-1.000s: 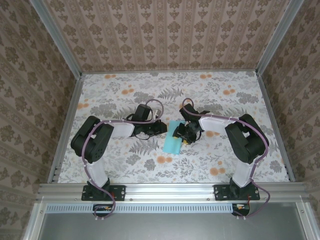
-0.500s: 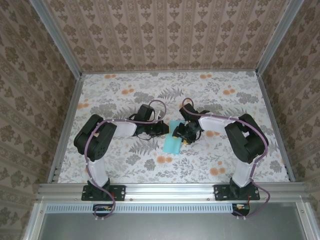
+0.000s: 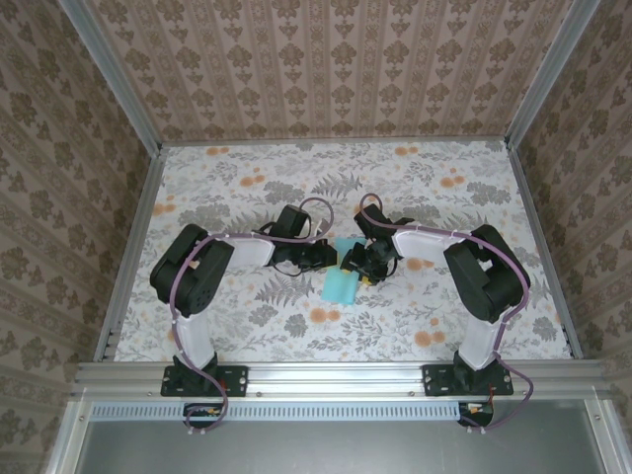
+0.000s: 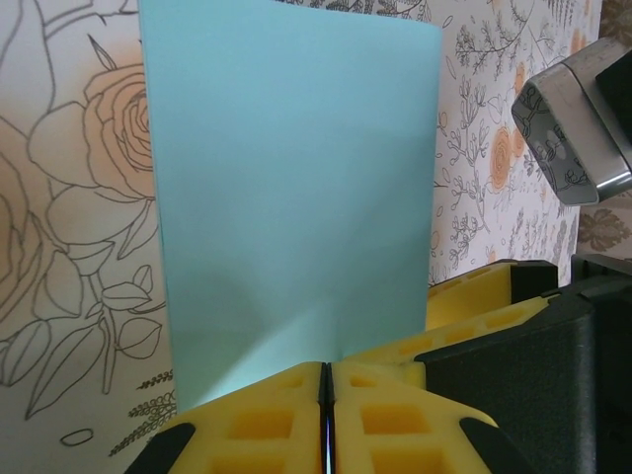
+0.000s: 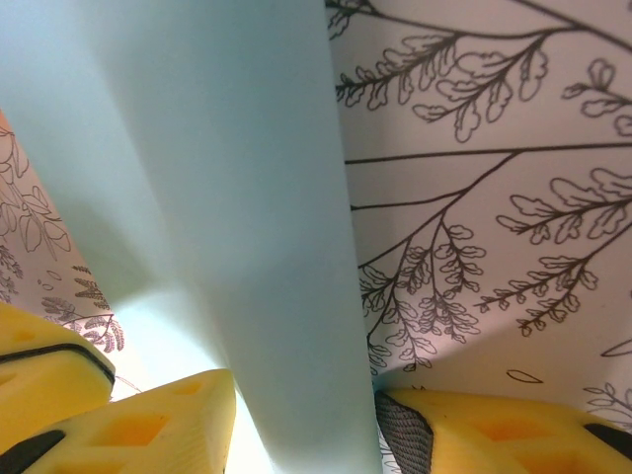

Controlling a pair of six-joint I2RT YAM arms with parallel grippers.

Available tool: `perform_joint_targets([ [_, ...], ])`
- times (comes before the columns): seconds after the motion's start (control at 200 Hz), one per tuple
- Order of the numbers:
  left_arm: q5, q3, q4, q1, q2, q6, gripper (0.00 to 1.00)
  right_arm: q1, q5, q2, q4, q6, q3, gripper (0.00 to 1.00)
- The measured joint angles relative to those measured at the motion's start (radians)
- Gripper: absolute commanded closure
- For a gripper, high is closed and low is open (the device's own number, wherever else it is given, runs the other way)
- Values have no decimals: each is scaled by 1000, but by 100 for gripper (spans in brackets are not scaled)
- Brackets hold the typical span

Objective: Fold a paper plane with a square sheet of paper (pick it up from the middle)
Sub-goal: Hold the square sheet of paper at the center of the table.

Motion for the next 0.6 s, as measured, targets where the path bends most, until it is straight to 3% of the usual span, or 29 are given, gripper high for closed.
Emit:
perform_joint_targets([
  [0.6, -44, 55, -140, -11, 41, 27, 92, 0, -6, 3, -2, 0, 2, 48],
])
